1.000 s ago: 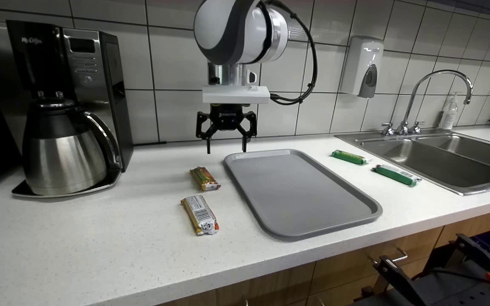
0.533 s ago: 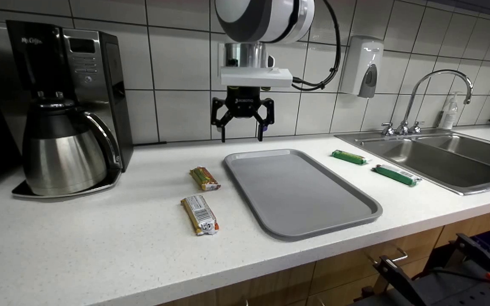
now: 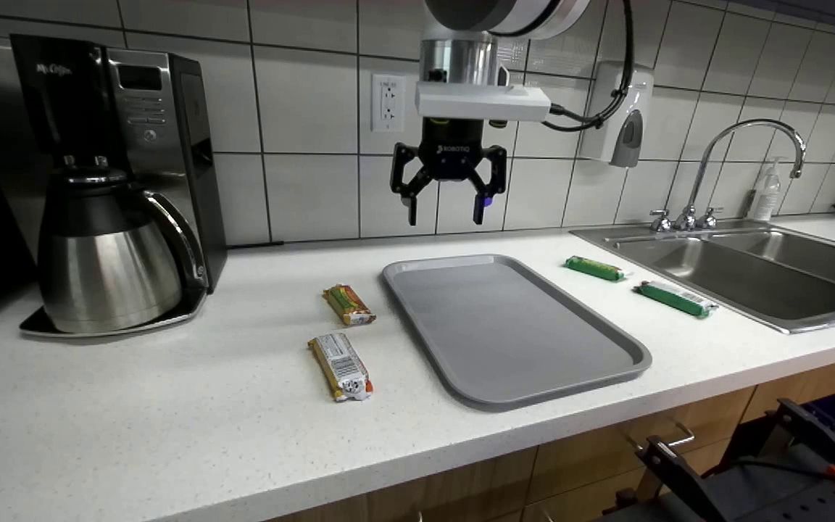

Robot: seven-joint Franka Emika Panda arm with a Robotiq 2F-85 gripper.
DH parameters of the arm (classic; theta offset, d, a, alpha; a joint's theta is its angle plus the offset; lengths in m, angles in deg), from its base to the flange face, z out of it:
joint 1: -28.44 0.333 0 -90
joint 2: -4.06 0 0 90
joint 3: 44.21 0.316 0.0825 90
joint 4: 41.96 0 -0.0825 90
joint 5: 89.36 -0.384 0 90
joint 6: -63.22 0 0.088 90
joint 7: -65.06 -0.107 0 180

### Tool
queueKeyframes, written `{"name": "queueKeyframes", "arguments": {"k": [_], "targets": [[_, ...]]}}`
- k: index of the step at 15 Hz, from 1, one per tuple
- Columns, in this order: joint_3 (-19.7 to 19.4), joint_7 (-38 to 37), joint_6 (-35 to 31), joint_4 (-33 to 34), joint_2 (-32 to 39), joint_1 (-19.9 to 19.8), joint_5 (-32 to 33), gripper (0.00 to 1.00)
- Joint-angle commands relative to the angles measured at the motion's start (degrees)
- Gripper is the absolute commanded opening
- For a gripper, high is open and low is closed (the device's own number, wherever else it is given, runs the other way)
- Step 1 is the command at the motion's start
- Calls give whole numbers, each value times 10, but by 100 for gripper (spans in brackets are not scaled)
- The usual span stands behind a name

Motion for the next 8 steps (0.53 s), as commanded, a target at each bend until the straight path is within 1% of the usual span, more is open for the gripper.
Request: {"name": "queueKeyframes", "arguments": {"k": [1,3,4,8], "targets": [[23,-9,9,-52,-67,-29,11,100],[29,-21,6,-68,-91,-37,11,100],[34,-1,2,-36,-47,-41,1,100],[40,-2,1,-40,-48,-47,1,100]]}}
